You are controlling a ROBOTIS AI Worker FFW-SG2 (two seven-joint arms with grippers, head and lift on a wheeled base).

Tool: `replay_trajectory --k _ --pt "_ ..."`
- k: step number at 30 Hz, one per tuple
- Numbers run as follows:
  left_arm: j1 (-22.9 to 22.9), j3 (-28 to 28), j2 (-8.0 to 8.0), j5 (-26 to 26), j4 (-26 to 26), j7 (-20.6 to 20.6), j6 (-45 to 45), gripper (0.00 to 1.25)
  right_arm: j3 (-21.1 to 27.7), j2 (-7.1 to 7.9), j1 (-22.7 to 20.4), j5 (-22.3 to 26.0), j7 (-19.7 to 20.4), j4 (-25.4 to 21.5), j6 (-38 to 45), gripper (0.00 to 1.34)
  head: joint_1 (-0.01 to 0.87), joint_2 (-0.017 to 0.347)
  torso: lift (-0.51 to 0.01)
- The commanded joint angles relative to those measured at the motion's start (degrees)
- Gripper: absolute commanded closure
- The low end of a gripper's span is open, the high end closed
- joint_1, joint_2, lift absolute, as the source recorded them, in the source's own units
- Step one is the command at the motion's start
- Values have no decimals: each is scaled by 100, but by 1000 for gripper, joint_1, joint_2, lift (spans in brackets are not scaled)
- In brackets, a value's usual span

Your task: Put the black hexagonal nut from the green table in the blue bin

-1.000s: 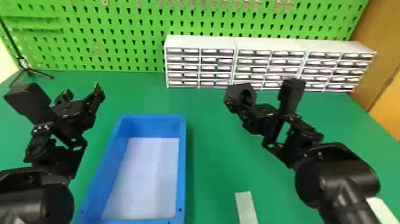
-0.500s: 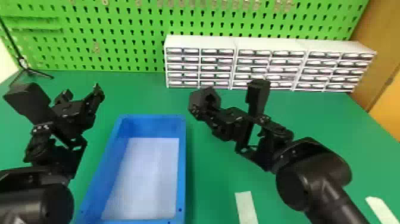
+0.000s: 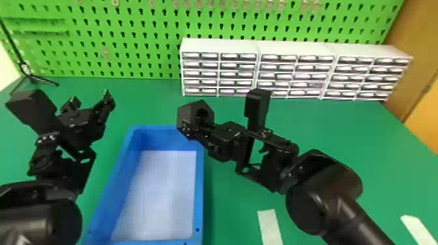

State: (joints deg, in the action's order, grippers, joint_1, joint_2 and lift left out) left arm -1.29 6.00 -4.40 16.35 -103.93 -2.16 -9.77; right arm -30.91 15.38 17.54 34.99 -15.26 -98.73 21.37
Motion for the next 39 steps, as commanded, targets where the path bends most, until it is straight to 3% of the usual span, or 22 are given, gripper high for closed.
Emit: replay_trajectory --k 1,10,39 --pt "-29 -37 -8 8 30 5 2 433 -65 -105 48 17 -3 55 -11 1003 692 8 -97" --pt "-65 -64 1 8 66 5 2 433 -196 -229 136 43 -3 161 -11 1003 692 8 -97" --pt "-117 -117 1 17 92 -4 37 435 -653 9 558 386 -3 354 148 999 692 8 -97"
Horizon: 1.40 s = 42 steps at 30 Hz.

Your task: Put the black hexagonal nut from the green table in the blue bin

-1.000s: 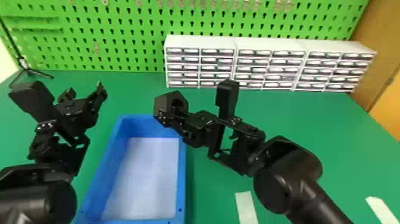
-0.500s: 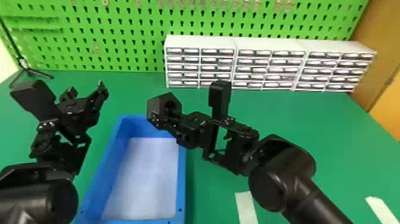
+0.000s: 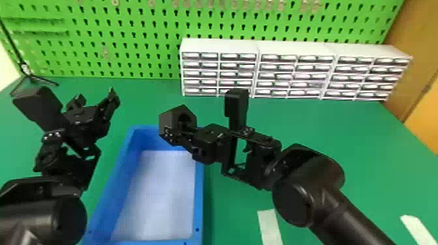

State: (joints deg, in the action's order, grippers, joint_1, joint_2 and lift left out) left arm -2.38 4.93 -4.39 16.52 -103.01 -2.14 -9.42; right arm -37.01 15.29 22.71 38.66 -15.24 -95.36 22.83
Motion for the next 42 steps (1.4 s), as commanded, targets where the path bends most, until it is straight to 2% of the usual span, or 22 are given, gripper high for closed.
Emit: replay_trajectory --k 1,16,18,23,25,42 --pt "-9 -10 0 0 9 -5 2 435 -52 18 40 19 -5 18 2 999 692 8 -97" --pt "-17 -10 0 18 18 -5 37 435 -114 18 75 37 -5 71 2 996 692 8 -97" --pt "-9 -10 0 18 18 -5 37 435 -114 18 75 45 -5 71 2 930 692 8 -97" --pt "-9 -10 0 18 18 -5 37 435 -114 9 75 72 3 88 116 584 692 8 -97" --pt "-9 -10 0 18 18 3 46 435 -105 9 84 80 3 88 152 530 692 8 -97" --pt "0 -1 0 26 18 3 46 435 -43 9 40 72 12 88 169 541 692 8 -97"
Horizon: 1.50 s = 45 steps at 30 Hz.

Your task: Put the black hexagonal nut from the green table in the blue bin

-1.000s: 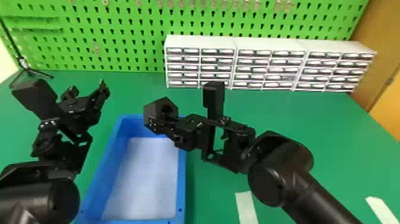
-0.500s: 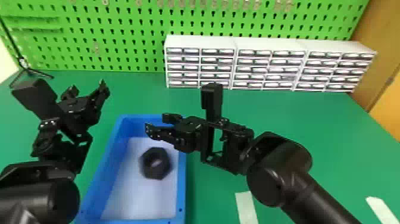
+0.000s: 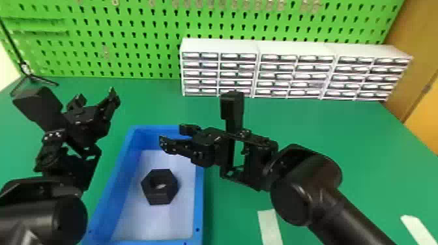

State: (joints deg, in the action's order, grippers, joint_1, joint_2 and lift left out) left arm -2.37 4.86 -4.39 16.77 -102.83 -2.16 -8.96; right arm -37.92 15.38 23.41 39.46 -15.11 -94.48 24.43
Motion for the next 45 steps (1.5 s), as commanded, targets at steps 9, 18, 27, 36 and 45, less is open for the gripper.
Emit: replay_trajectory --k 9,18,27,36,45 --pt "35 23 0 20 0 -4 9 435 390 -61 -249 -185 -1 -9 88 541 692 8 -97" --pt "79 50 0 20 0 -4 9 435 988 -158 -592 -580 -1 -132 202 539 692 8 -97" --pt "132 67 0 20 0 -4 9 433 1832 -316 -1013 -940 -1 -237 272 539 692 8 -97" --pt "132 94 0 20 0 5 9 433 2860 -606 -1497 -1283 -9 -308 264 539 692 8 -97" --pt "70 120 -9 28 0 5 9 433 3845 -826 -1910 -1714 -9 -448 220 538 692 8 -97"
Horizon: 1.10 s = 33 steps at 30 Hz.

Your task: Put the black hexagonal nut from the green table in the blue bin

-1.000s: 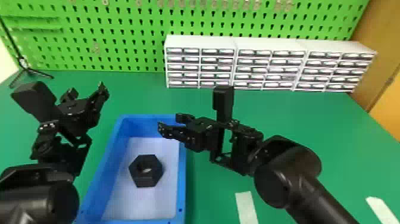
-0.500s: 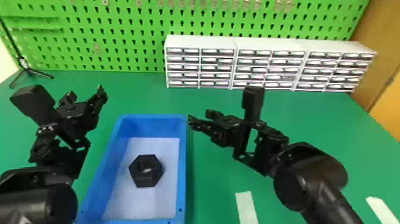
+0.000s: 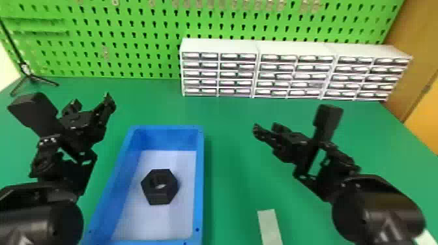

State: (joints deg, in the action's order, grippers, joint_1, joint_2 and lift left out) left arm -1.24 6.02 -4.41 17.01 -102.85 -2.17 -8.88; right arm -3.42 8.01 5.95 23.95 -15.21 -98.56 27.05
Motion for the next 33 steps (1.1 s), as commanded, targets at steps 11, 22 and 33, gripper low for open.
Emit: replay_trajectory --k 11,22,33 --pt "-43 -5 -7 39 1 6 0 433 1282 -379 -489 -523 0 -129 -262 533 692 8 -97" --pt "-16 -5 -7 100 1 6 0 433 1888 -599 -709 -751 0 -146 -622 533 692 8 -97" --pt "19 4 -7 100 1 -3 9 433 2196 -731 -771 -813 0 -111 -868 530 692 8 -97"
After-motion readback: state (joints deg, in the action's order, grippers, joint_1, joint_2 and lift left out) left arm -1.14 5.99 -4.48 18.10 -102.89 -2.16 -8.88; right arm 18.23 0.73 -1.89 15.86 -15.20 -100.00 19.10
